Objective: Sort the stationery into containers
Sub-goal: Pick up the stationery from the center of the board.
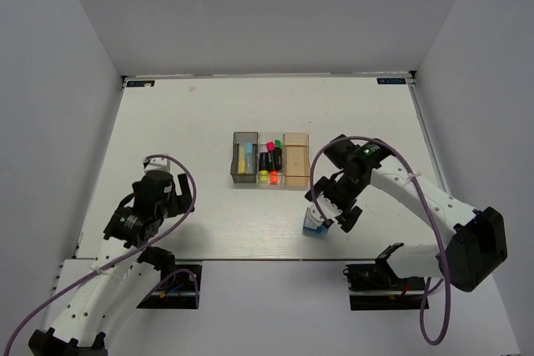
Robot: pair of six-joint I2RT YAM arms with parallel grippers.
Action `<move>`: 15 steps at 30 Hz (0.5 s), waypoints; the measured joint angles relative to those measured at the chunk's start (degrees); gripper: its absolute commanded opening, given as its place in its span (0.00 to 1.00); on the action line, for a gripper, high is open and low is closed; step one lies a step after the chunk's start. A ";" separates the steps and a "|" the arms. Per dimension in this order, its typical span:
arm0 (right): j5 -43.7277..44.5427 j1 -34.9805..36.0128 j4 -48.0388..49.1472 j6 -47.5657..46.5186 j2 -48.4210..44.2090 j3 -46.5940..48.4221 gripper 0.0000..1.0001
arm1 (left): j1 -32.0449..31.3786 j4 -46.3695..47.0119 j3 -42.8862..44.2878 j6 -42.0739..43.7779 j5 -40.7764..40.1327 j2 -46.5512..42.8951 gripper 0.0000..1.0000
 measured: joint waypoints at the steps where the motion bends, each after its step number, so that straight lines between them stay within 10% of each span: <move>1: 0.15 -0.09 -0.98 -1.84 0.59 0.00 0.90 | 0.00 0.00 0.00 0.00 0.09 0.02 1.00; 15: -1.09 -0.09 -2.73 -8.09 12.15 -0.98 0.90 | 0.00 0.00 -0.02 -0.02 0.13 1.46 1.00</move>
